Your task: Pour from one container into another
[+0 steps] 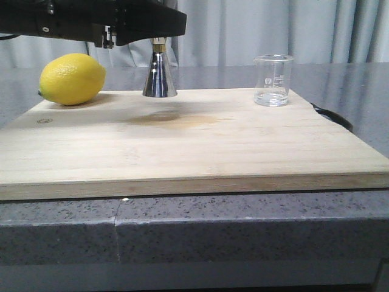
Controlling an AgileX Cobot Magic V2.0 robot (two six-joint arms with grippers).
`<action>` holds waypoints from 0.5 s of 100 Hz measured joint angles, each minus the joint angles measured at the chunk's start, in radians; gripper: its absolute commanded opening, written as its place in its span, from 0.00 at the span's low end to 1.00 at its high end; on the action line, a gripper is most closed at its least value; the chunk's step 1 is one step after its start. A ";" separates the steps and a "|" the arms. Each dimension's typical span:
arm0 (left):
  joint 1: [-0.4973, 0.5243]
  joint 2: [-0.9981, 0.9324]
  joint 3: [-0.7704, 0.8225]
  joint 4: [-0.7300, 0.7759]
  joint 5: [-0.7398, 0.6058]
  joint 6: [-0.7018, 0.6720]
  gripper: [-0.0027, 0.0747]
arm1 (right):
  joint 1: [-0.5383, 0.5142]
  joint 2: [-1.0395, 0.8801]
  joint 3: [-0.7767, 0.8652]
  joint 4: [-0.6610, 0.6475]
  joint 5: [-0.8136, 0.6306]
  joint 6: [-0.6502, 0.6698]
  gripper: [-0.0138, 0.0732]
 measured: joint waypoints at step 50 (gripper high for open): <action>0.000 0.000 0.090 0.000 0.000 0.130 0.34 | 0.000 0.000 0.000 0.000 0.000 0.000 0.83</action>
